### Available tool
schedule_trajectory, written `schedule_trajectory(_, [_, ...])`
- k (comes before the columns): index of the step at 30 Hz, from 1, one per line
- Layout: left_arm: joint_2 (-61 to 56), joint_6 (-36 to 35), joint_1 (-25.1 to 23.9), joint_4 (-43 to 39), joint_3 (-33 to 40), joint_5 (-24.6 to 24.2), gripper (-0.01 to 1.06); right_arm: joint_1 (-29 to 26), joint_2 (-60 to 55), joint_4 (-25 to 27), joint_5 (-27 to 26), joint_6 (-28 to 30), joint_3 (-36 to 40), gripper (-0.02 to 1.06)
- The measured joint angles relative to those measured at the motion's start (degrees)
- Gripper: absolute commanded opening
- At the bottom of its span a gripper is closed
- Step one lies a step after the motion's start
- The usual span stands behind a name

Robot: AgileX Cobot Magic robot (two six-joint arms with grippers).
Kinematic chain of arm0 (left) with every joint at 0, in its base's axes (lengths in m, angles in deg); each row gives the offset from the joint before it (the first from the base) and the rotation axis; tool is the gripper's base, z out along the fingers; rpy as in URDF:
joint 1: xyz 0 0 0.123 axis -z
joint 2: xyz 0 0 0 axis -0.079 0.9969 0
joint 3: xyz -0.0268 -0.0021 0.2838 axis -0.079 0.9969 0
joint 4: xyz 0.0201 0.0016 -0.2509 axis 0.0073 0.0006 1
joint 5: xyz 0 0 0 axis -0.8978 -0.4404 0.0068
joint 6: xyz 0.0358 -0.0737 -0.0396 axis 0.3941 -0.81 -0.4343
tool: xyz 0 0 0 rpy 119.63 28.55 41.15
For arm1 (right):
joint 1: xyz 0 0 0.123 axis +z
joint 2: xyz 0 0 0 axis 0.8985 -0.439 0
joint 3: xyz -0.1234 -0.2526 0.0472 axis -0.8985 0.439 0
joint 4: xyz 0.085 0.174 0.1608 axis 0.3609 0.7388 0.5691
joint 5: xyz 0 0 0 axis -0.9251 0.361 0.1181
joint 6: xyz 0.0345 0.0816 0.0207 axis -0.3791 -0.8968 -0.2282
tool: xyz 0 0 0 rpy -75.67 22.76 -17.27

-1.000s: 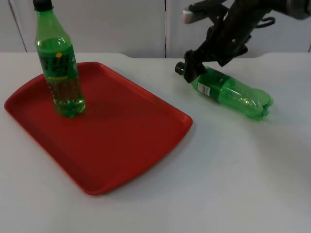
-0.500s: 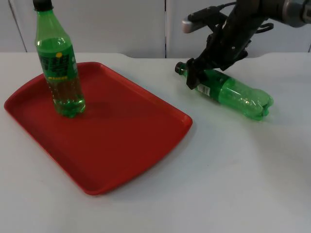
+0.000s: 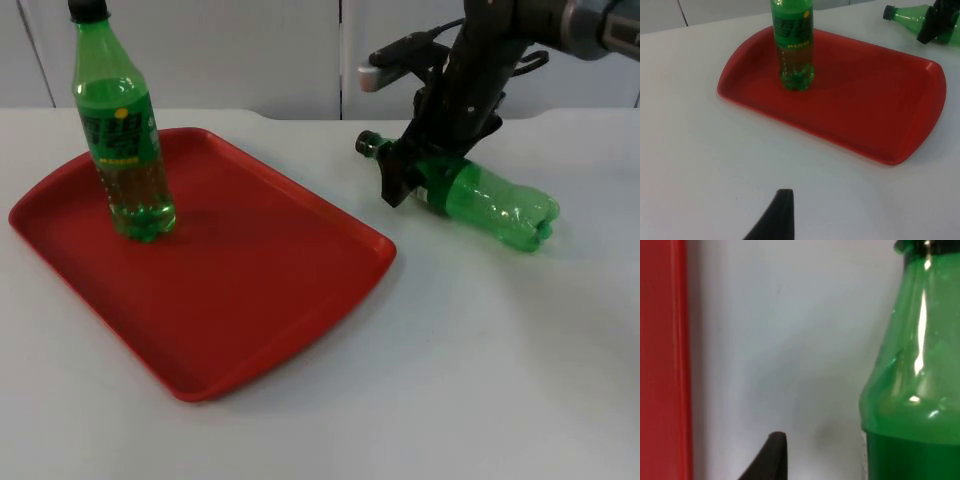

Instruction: Place the bottle upright on the tray.

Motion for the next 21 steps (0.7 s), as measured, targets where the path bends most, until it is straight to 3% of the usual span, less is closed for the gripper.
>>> schedule_trajectory(5, [0.00,0.00,0.00,0.00,0.00,0.00,1.05,0.00,0.00,-0.12,-0.35,-1.15,0.00,0.92])
schedule_trajectory(8, [0.00,0.00,0.00,0.00,0.00,0.00,1.05,0.00,0.00,-1.21,-0.20,-2.34,0.00,0.75])
schedule_trajectory(9, [0.00,0.00,0.00,0.00,0.00,0.00,1.05,0.00,0.00,-1.80,0.16,-2.71,0.00,0.75])
schedule_trajectory(12, [0.00,0.00,0.00,0.00,0.00,0.00,1.05,0.00,0.00,-2.73,0.64,-2.99,0.00,0.49])
schedule_trajectory(13, [0.00,0.00,0.00,0.00,0.00,0.00,1.05,0.00,0.00,-2.73,0.64,-2.99,0.00,0.33])
schedule_trajectory(14, [0.00,0.00,0.00,0.00,0.00,0.00,1.05,0.00,0.00,-3.13,0.64,-3.11,0.00,0.33])
schedule_trajectory(17, [0.00,0.00,0.00,0.00,0.00,0.00,1.05,0.00,0.00,-3.13,0.64,-3.11,-0.04,0.00])
schedule_trajectory(21, [0.00,0.00,0.00,0.00,0.00,0.00,1.05,0.00,0.23,-3.13,0.69,-3.11,-0.04,0.00])
